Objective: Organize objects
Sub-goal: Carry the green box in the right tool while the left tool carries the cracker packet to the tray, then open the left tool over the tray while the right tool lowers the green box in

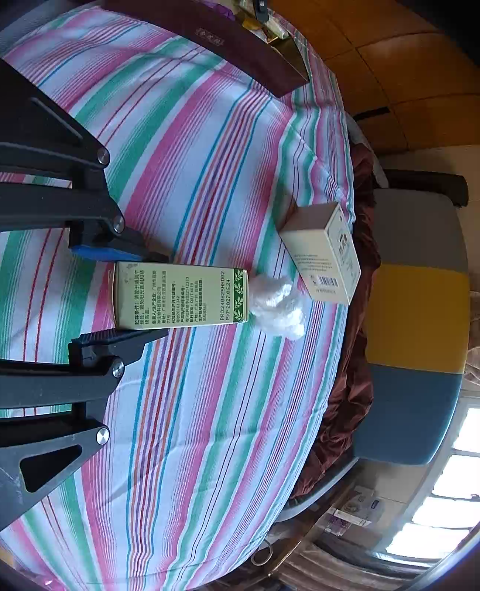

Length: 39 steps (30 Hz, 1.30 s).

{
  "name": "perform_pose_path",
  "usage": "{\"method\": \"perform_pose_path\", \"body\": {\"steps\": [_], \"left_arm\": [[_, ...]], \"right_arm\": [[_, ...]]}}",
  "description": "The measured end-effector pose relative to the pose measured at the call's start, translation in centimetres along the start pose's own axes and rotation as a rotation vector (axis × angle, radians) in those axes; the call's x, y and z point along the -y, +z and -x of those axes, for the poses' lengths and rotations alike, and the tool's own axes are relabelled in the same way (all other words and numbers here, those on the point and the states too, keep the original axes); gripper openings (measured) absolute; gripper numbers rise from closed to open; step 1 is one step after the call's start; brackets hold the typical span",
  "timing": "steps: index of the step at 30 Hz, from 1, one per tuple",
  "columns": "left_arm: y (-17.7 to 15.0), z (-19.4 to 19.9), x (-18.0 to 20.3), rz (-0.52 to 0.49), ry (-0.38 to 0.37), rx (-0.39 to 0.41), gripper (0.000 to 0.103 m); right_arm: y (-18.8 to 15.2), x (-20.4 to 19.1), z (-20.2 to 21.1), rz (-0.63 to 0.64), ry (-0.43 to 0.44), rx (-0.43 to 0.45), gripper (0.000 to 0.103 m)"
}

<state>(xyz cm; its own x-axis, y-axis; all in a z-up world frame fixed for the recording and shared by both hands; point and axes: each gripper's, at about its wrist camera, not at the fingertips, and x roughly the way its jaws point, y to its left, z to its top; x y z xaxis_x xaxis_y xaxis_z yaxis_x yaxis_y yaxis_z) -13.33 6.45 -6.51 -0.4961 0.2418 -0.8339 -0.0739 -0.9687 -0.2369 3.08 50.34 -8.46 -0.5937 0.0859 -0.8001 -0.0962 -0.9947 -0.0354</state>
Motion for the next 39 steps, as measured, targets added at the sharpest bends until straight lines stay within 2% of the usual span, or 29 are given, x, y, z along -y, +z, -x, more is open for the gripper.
{"method": "perform_pose_path", "body": {"steps": [6, 9, 11, 15, 22, 29, 39], "left_arm": [[1.3, -1.4, -1.2, 0.021, 0.006, -0.051, 0.049], [1.6, -2.0, -1.3, 0.016, 0.087, -0.073, 0.050], [1.4, -1.8, -1.3, 0.013, 0.109, -0.073, 0.052], [0.5, -0.6, -1.0, 0.026, 0.053, -0.041, 0.053], [-1.9, 3.0, -0.1, 0.020, -0.014, 0.072, 0.053], [-3.3, 6.8, 0.0, -0.012, -0.027, 0.187, 0.053], [-4.6, 8.5, -2.2, 0.067, -0.082, 0.208, 0.053]], "right_arm": [[-0.4, -0.8, 0.1, 0.020, 0.001, 0.001, 0.030], [-0.2, -1.5, 0.3, 0.053, -0.009, 0.013, 0.030], [-0.1, -2.0, 0.8, 0.042, 0.026, 0.020, 0.030], [0.0, -4.1, 2.0, 0.064, 0.084, 0.043, 0.030], [-0.4, -8.4, 3.7, 0.083, 0.181, 0.058, 0.030], [-0.6, -13.4, 5.6, 0.088, 0.305, 0.074, 0.030], [0.0, -19.6, 8.0, 0.127, 0.461, 0.070, 0.030]]}}
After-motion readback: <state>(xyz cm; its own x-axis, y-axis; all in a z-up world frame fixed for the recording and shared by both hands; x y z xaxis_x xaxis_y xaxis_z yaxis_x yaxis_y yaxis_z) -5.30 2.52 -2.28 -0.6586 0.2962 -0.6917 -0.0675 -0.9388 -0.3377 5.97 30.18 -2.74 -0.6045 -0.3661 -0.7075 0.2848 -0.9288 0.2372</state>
